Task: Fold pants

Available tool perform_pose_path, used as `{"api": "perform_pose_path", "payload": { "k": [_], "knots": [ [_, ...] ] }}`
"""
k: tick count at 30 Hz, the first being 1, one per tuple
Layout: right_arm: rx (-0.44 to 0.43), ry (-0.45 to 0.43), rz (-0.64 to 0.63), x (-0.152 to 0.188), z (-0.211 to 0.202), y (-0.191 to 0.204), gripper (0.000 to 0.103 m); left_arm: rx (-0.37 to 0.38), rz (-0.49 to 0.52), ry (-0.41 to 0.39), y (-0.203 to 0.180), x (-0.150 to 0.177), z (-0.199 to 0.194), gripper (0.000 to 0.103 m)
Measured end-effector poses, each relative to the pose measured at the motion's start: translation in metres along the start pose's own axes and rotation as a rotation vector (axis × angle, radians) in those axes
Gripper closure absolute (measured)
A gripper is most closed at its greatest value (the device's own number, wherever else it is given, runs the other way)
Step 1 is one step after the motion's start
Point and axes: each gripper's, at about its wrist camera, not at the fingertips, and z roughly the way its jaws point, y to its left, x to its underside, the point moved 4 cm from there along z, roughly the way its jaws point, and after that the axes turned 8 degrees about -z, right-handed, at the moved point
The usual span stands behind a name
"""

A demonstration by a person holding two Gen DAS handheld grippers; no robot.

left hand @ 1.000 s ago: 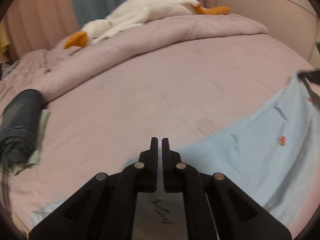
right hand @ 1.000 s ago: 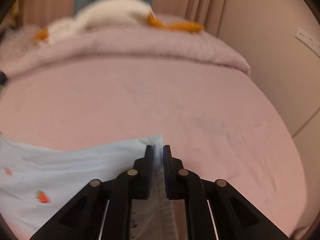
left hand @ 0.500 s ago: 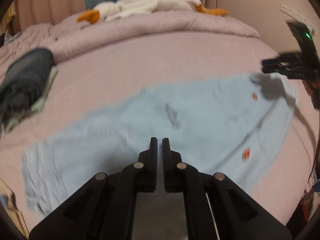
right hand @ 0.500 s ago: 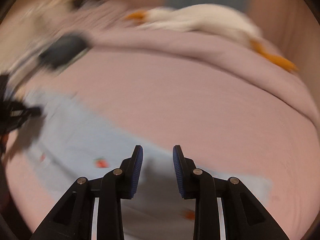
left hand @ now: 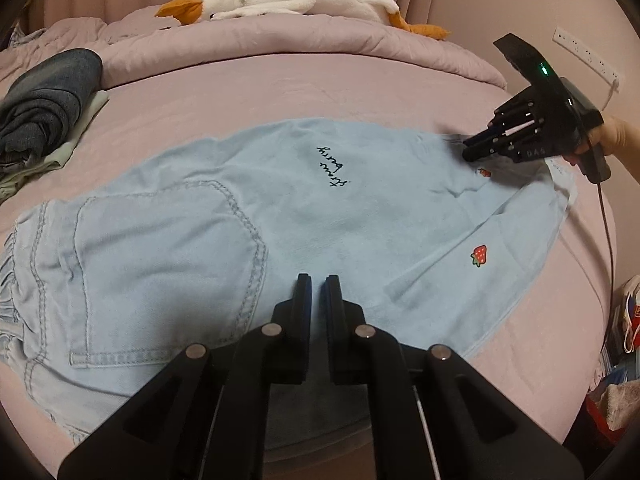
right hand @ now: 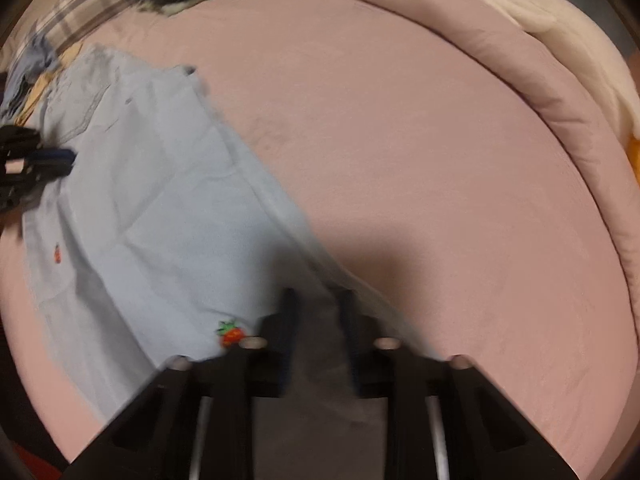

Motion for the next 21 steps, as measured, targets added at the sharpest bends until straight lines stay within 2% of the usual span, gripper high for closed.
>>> {"api": "perform_pose_path", "payload": {
  "k": [1,4,5,7,11,12,15,16,18,21],
  "knots": [
    [0.040,0.012,-0.042,-0.002,-0.001,0.007,0.096,0.000,0.001,0.000,0.000,0.002,-0.003,0.097],
    [0.104,0.007,-0.075,-0.007,-0.010,0.012,0.099,-0.038,0.024,-0.009,-0.004,0.008,-0.013,0.094],
    [0.128,-0.004,-0.078,-0.009,-0.014,0.010,0.100,-0.045,0.071,0.011,-0.004,0.015,-0.022,0.094],
    [0.159,-0.025,-0.047,-0.016,-0.020,-0.001,0.100,-0.086,0.086,0.003,-0.002,0.017,-0.024,0.093],
    [0.181,0.026,0.003,-0.016,0.008,-0.013,0.097,-0.092,0.054,0.008,0.007,0.021,-0.027,0.091],
    [0.186,0.010,0.024,-0.016,0.005,-0.014,0.096,-0.100,0.046,0.008,0.008,0.023,-0.031,0.091],
    [0.179,-0.055,0.141,-0.008,-0.019,-0.025,0.089,-0.084,0.049,-0.005,0.004,0.034,-0.046,0.076],
    [0.170,-0.103,0.192,0.000,-0.034,-0.027,0.088,-0.078,0.062,-0.008,0.004,0.038,-0.049,0.070],
    [0.123,-0.187,0.270,0.020,-0.059,-0.020,0.088,-0.109,0.101,0.010,0.002,0.049,-0.049,0.067],
    [0.064,-0.217,0.294,0.049,-0.066,0.004,0.088,-0.109,0.108,0.045,0.012,0.068,-0.050,0.068]
  ]
}}
